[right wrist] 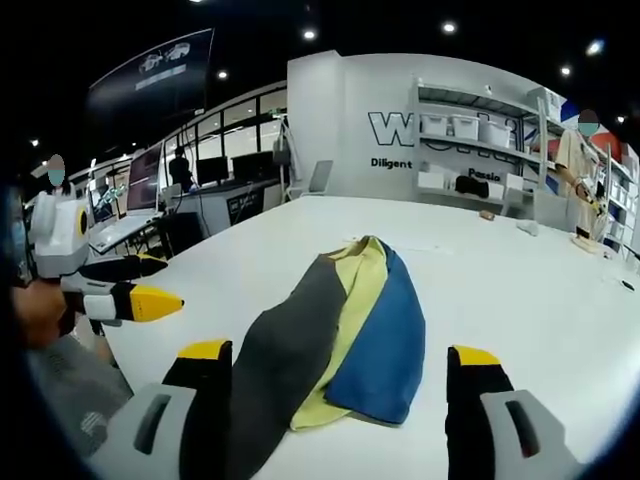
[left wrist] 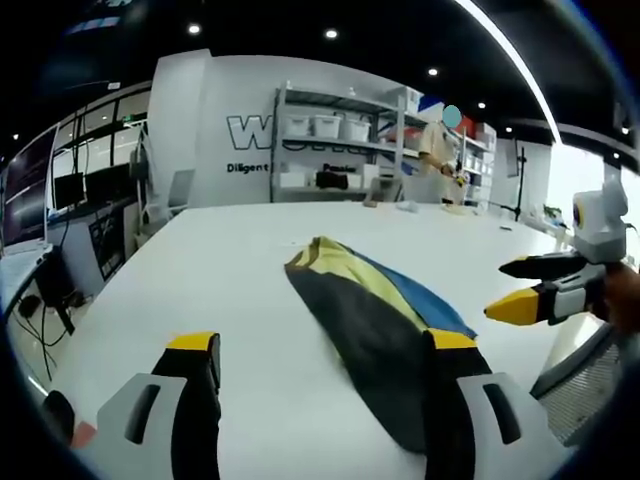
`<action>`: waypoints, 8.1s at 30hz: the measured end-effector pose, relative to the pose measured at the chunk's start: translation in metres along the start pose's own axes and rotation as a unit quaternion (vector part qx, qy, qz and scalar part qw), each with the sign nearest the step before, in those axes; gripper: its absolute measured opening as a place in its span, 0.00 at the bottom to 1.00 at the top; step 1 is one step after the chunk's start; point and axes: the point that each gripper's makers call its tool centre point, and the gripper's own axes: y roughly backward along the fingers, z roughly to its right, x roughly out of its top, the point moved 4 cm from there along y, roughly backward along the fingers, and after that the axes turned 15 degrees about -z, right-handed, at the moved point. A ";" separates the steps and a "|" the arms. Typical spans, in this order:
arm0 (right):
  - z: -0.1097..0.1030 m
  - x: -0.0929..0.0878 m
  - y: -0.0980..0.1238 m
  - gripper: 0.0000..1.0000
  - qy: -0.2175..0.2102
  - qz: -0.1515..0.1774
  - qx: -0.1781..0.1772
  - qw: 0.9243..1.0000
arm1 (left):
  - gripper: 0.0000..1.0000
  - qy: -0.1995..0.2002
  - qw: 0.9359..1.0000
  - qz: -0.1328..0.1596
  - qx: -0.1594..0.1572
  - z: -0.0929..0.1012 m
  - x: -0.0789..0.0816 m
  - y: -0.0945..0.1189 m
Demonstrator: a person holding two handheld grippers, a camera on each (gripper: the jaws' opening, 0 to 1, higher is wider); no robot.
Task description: Fold the garment on the visible template until the final outline fits inside the template.
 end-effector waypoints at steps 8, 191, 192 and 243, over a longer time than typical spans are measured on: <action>0.000 0.001 0.001 0.88 -0.001 0.003 0.001 1.000 | 0.77 -0.002 1.000 -0.004 -0.003 0.002 -0.001 0.000; 0.052 0.114 -0.062 0.64 0.051 0.047 -0.030 0.997 | 0.10 -0.036 0.993 -0.104 0.043 -0.134 0.042 -0.138; 0.053 0.122 -0.067 0.63 0.058 0.050 -0.031 0.997 | 0.11 -0.036 0.993 -0.105 0.042 -0.134 0.041 -0.138; 0.063 0.142 -0.326 0.06 0.081 -0.128 0.017 0.988 | 0.10 -0.012 0.991 -0.125 0.036 -0.112 -0.008 -0.162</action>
